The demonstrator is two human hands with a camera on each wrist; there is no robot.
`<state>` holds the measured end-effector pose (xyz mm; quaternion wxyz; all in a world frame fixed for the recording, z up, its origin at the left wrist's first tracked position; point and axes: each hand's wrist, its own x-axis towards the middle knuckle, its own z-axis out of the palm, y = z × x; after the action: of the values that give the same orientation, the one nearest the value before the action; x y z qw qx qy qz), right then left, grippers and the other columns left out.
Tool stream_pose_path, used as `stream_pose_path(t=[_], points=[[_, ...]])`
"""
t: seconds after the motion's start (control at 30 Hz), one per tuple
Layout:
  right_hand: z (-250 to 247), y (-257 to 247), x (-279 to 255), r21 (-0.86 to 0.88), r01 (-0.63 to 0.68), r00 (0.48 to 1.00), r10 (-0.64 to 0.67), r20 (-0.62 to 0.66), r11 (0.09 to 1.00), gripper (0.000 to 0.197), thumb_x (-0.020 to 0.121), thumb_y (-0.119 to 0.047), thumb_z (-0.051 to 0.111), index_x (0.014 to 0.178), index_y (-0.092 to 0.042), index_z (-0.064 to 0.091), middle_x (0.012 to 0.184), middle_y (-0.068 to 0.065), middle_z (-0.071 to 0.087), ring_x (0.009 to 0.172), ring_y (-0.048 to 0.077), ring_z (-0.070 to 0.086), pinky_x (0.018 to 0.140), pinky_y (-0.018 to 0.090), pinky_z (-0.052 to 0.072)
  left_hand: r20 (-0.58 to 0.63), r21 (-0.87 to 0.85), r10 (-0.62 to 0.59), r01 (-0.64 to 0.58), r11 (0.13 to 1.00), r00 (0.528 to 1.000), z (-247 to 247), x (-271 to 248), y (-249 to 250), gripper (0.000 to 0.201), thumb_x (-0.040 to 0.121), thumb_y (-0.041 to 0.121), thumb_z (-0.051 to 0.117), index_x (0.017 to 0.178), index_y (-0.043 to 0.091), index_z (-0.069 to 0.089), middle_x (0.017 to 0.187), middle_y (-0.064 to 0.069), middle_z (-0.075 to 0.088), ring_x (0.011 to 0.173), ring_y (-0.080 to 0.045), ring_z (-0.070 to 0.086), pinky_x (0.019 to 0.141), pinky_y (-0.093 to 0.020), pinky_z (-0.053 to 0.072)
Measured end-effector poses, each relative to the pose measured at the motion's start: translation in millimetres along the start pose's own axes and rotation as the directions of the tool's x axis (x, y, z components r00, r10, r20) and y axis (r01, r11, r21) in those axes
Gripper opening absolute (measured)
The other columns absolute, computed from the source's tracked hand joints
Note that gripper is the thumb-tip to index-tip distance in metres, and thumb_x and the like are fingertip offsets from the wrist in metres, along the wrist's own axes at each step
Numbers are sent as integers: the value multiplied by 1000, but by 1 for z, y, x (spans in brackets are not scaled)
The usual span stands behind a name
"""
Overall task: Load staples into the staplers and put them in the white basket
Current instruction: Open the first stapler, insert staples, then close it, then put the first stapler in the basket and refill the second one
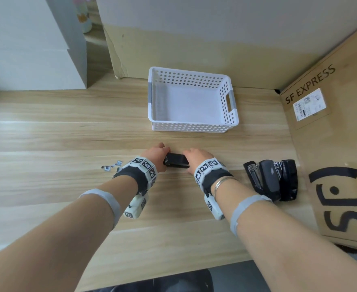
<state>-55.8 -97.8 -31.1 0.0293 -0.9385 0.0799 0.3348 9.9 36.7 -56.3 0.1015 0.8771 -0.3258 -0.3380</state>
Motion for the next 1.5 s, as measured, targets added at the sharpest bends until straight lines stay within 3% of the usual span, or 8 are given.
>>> stream_pose_path(t=[0.23,0.43,0.63,0.9,1.0,1.3,1.4,1.5], points=[[-13,2,-3,-7,12,1000,-12,27,1000,21,82,-19,62,103,-12,63,83,6,58,73,27,57,62,29,45,-31,-10,79,-79,997,996,-19,-3,0,44,74,8,64,116,12,52,120,-7,49,97,-29,60,76,-31,48],[-75,12,-13,116,82,994,-73,-79,990,23,80,-24,64,101,-15,63,90,6,66,87,27,64,74,30,52,-81,90,163,-155,984,983,-99,-7,-2,48,78,11,65,121,23,51,116,-1,58,81,-13,48,75,-26,44],[-128,14,7,299,-15,980,73,-186,954,30,82,-27,64,106,-10,61,86,6,62,78,24,60,66,29,50,-304,-99,-57,28,995,951,-150,11,-12,52,85,0,51,131,23,41,119,-7,58,81,-18,51,62,-22,42],[-136,-1,68,426,-193,967,245,-69,884,31,85,-32,59,63,-13,47,59,1,50,52,15,47,58,26,38,-321,-218,-227,161,963,919,-138,58,-25,42,94,21,47,135,26,43,124,-14,53,102,-29,60,85,-35,49],[-135,-8,84,418,-203,972,234,-21,885,30,86,-27,60,63,-15,46,58,0,49,51,14,46,47,23,31,-327,-270,-245,158,950,913,-136,72,-35,34,94,22,46,128,26,50,119,-12,59,80,-22,60,72,-29,49],[-135,-28,115,438,-210,975,218,34,874,35,82,-19,70,58,-14,45,77,2,64,86,24,62,71,25,52,-308,-354,-226,109,929,924,-133,87,-49,21,88,15,50,106,20,61,86,-1,58,45,-11,49,44,-18,39],[-129,-36,119,389,-212,976,210,48,896,17,85,-19,67,74,-10,57,111,6,68,106,25,65,90,32,53,-316,-385,-218,85,919,923,-132,89,-51,21,87,14,51,105,19,61,84,-1,59,44,-10,49,43,-17,40],[-118,-38,123,442,-249,957,288,-22,862,31,86,-21,66,112,-7,59,115,7,66,106,25,65,81,29,50,-325,-397,-217,76,915,920,-130,90,-52,23,87,13,50,106,18,61,84,-2,59,44,-11,49,43,-18,40]])
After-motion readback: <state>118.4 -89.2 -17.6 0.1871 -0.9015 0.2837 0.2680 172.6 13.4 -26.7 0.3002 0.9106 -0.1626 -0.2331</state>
